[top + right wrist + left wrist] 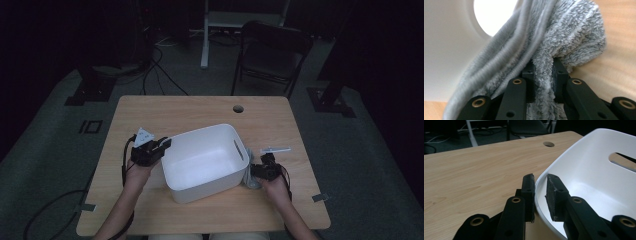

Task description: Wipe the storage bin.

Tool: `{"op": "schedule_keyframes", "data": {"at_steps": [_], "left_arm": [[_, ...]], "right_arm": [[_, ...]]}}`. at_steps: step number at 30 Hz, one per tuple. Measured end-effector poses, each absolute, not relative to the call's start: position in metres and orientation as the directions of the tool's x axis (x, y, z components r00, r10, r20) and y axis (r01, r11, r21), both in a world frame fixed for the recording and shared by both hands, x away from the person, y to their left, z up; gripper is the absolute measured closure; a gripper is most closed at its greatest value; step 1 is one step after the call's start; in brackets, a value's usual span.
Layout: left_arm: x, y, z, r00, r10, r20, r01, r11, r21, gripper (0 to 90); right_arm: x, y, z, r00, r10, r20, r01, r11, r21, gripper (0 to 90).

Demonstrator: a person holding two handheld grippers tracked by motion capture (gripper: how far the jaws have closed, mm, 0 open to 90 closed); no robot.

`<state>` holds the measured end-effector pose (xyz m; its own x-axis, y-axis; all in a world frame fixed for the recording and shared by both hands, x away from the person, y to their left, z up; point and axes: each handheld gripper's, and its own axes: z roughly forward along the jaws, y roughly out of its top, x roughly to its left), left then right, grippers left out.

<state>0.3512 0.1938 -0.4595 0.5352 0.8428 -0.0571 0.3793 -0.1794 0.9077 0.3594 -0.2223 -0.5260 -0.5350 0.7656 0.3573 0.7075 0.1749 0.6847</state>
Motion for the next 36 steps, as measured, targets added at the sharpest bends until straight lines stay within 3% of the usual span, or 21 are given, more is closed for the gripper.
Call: {"op": "schedule_keyframes", "data": {"at_steps": [6,13,21,29,36], "left_arm": [[0.353,0.193,-0.459,0.547,0.836,-0.05,0.377,-0.192,0.906,77.3],[0.354,0.194,-0.46,0.548,0.834,-0.056,0.376,-0.186,0.908,77.1],[0.355,0.192,-0.459,0.557,0.83,-0.046,0.369,-0.198,0.908,77.3],[0.355,0.192,-0.46,0.555,0.83,-0.047,0.37,-0.195,0.908,77.2],[0.356,0.193,-0.46,0.567,0.822,-0.045,0.366,-0.203,0.908,77.2]], "right_arm": [[0.37,-0.22,-0.504,-0.547,0.761,0.349,0.665,0.143,0.733,77.7],[0.384,-0.215,-0.531,-0.519,0.765,0.38,0.719,0.151,0.678,77.7],[0.403,-0.214,-0.499,-0.554,0.743,0.375,0.668,0.127,0.733,77.6],[0.414,-0.211,-0.524,-0.515,0.751,0.414,0.728,0.129,0.673,77.7],[0.425,-0.215,-0.498,-0.535,0.715,0.451,0.693,0.066,0.718,77.4]]}}
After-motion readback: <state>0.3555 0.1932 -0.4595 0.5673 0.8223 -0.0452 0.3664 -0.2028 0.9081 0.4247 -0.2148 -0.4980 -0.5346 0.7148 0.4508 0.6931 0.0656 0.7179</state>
